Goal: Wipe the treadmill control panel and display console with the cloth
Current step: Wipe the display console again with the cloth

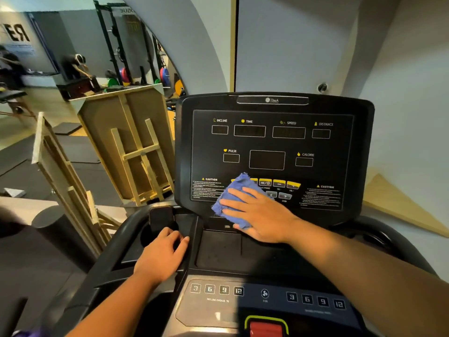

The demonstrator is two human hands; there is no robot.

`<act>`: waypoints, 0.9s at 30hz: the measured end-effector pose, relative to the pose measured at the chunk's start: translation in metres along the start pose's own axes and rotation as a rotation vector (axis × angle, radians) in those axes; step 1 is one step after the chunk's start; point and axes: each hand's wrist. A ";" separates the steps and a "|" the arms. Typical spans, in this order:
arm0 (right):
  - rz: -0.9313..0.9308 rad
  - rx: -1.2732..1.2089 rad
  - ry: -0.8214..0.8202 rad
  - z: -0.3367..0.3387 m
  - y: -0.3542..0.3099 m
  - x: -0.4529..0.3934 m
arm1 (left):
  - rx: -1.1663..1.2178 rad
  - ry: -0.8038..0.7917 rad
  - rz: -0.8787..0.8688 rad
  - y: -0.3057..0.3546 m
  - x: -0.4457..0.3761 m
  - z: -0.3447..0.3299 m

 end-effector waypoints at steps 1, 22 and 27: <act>-0.014 0.012 -0.007 0.001 0.003 0.014 | -0.005 0.002 0.003 0.000 0.000 0.000; -0.298 0.068 -0.017 -0.001 0.000 0.084 | -0.018 -0.016 0.024 0.001 -0.002 -0.001; -0.421 0.055 -0.086 0.000 -0.005 0.168 | -0.038 -0.022 0.035 0.004 0.001 0.001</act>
Point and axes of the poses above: each hand's wrist, its own x-axis away from the middle knuckle, its own z-axis out of the back of the hand, y = z × x, and after that the axes turned 15 degrees about z, right-handed
